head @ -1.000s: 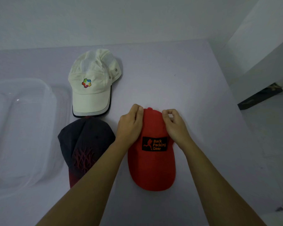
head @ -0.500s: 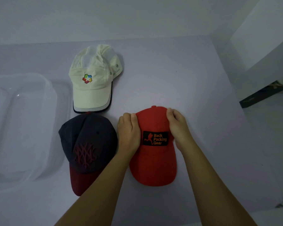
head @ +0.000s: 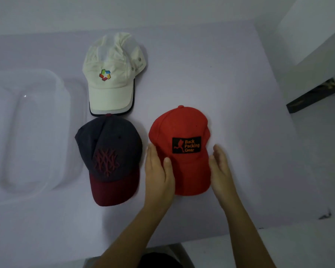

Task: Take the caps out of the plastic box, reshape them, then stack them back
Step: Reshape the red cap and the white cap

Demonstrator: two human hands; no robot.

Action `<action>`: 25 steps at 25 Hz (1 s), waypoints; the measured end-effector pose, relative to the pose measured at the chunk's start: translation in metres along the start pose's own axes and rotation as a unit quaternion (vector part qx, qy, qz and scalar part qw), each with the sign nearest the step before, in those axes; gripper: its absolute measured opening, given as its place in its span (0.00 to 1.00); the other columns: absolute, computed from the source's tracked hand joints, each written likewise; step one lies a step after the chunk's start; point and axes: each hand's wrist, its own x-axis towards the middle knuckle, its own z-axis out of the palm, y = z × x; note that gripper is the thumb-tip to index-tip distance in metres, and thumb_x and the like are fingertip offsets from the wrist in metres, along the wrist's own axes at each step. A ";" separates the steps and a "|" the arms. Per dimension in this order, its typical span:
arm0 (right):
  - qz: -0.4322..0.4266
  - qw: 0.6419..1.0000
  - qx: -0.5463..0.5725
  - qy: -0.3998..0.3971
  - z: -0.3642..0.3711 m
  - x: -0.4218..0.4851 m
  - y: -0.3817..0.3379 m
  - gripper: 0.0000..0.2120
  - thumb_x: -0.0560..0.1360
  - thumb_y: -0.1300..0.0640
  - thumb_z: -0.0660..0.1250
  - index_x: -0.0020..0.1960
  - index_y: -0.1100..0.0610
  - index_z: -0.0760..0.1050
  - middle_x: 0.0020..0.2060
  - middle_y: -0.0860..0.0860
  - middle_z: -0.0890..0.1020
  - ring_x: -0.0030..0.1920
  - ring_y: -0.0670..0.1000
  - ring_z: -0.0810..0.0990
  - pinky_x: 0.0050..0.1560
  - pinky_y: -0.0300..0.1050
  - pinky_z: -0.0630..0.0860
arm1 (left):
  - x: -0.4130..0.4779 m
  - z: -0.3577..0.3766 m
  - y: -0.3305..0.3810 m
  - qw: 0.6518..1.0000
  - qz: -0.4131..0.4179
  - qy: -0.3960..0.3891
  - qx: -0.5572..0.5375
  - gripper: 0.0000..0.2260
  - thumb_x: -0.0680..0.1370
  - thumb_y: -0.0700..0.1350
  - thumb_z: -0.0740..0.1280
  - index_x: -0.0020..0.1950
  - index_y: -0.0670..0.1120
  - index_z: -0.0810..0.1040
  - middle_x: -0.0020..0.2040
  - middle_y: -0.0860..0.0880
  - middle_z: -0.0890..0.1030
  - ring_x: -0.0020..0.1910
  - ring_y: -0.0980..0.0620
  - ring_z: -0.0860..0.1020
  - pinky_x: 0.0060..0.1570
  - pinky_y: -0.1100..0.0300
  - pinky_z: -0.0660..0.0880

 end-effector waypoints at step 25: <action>-0.322 0.900 -0.259 -0.140 0.119 0.017 -0.138 0.27 0.79 0.60 0.58 0.75 0.55 0.52 0.75 0.48 0.55 0.75 0.47 0.50 0.70 0.35 0.47 | 0.096 -0.165 0.052 0.987 0.117 -0.008 0.112 0.21 0.82 0.45 0.52 0.76 0.46 0.55 0.77 0.49 0.57 0.75 0.53 0.55 0.67 0.68 0.50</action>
